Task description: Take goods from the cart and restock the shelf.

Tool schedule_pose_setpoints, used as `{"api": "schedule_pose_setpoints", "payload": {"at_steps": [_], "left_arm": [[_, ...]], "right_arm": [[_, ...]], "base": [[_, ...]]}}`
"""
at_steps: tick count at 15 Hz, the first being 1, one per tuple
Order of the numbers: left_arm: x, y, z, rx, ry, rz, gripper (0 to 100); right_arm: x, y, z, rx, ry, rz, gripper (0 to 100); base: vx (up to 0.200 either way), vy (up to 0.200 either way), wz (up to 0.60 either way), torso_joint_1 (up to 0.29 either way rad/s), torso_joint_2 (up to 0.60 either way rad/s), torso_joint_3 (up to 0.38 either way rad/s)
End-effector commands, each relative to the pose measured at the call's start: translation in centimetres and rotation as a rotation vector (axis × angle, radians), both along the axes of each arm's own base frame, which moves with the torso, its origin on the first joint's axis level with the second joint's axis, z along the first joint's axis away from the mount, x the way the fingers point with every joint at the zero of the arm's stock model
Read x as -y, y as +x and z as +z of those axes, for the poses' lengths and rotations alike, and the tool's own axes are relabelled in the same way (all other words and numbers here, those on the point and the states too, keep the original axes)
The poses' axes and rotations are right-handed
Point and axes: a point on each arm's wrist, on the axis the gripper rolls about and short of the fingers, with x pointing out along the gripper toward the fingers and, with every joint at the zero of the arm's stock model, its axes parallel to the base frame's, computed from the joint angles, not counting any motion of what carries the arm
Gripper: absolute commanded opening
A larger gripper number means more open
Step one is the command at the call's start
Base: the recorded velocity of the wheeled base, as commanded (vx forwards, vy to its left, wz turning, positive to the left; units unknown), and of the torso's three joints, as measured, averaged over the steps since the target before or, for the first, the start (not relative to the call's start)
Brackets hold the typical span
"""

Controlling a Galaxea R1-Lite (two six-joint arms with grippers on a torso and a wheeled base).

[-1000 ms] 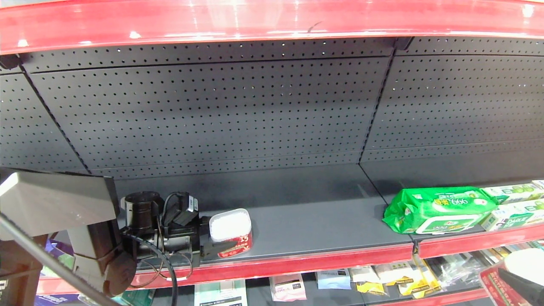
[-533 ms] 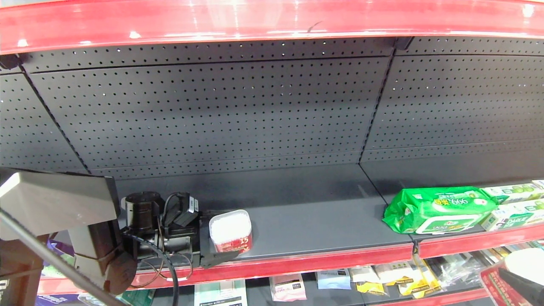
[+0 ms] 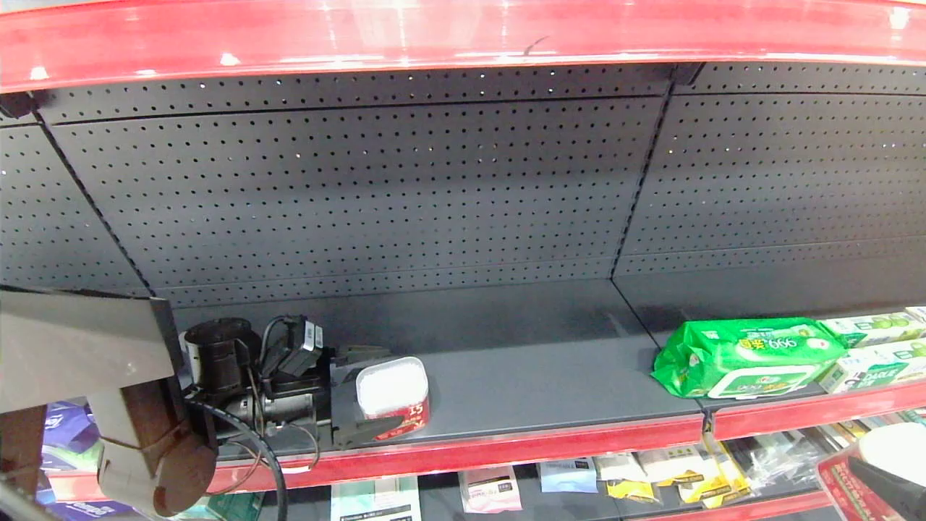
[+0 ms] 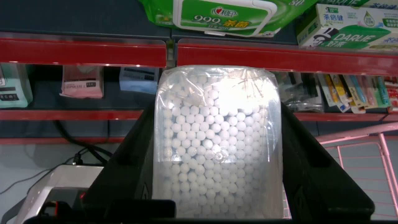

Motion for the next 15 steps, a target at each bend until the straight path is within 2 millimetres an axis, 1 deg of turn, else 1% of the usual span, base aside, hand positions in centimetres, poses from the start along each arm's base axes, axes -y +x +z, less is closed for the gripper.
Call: {"api": "schedule_pose_setpoints", "payload": {"at_steps": [1,4,5,6,7,10,13,15], "left_arm": [[0.0,-0.2,1.4,0.033,-0.015,0.003,100],[0.1,0.0,2.5,0.063,-0.027,0.015,100],[0.2,0.2,3.4,0.064,-0.038,0.061,100],[0.6,0.3,3.7,0.060,-0.045,0.082,100],[1.5,0.5,4.7,0.057,-0.067,0.158,100],[2.7,0.3,6.4,0.067,-0.107,0.232,100],[3.6,1.4,8.5,0.119,-0.183,0.516,100],[3.3,1.7,9.9,0.161,-0.214,0.686,100]], "right_arm": [[0.0,0.0,0.0,0.000,-0.001,0.000,0],[0.0,-0.1,0.0,0.003,0.000,0.001,0],[0.0,-0.2,0.0,0.006,-0.001,0.000,0],[0.0,-0.2,0.0,0.006,-0.001,0.000,0],[0.0,-0.2,0.0,0.010,0.000,0.001,0],[0.0,-0.3,0.2,0.022,-0.001,0.000,0],[0.0,-1.0,0.0,0.043,-0.001,0.000,0],[0.0,-1.2,0.1,0.060,-0.002,0.000,0]], "base": [[0.000,0.000,0.00,0.000,0.00,0.000],[0.000,0.000,0.00,0.000,0.00,0.000],[0.000,0.000,0.00,0.000,0.00,0.000],[0.000,0.000,0.00,0.000,0.00,0.000],[0.000,0.000,0.00,0.000,0.00,0.000],[0.000,0.000,0.00,0.000,0.00,0.000],[0.000,0.000,0.00,0.000,0.00,0.000],[0.000,0.000,0.00,0.000,0.00,0.000]]}}
